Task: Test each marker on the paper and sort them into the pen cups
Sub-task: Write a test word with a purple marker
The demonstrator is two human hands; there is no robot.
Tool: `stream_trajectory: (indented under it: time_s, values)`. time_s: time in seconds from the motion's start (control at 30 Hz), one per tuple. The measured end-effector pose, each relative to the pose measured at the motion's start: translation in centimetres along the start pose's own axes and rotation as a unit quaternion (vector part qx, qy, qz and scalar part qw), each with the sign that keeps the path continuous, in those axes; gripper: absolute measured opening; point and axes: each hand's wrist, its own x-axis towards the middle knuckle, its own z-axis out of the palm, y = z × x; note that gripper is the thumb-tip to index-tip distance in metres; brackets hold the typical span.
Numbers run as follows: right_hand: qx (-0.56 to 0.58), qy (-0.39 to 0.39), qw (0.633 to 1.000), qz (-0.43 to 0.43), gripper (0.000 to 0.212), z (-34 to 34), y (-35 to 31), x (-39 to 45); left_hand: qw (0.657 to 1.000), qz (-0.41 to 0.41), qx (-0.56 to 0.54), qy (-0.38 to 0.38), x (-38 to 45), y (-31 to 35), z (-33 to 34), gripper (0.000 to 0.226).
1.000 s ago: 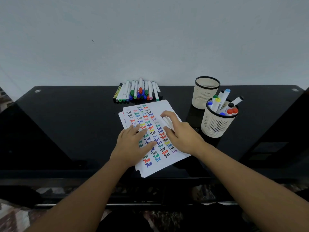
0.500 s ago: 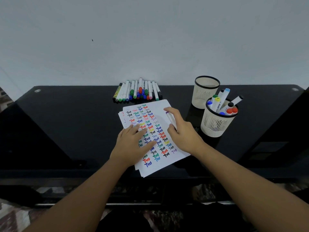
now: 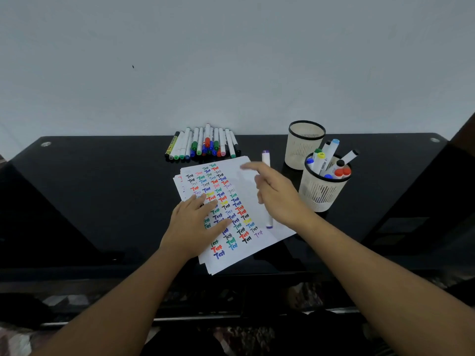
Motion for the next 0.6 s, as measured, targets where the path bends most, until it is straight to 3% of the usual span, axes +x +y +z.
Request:
stream_trajectory:
  time_s: [0.1,0.27,0.43,0.6]
  values:
    - [0.032,0.034,0.999,0.014,0.039,-1.9,-1.7,0.3,1.000,0.000,0.001,-0.002,0.0,0.1,-0.1,0.088]
    - [0.071,0.068,0.995,0.008,0.062,-6.8,-3.7,0.7,1.000,0.006,-0.002,0.008,-0.1,0.2,-0.2,0.111]
    - [0.060,0.147,0.986,0.054,0.010,-11.2,-4.6,0.3,1.000,0.005,0.009,0.004,-0.3,0.1,-0.1,0.089]
    - [-0.149,0.136,0.970,0.137,0.060,-13.9,-3.6,-0.2,1.000,0.007,0.018,0.004,0.0,0.0,0.1,0.090]
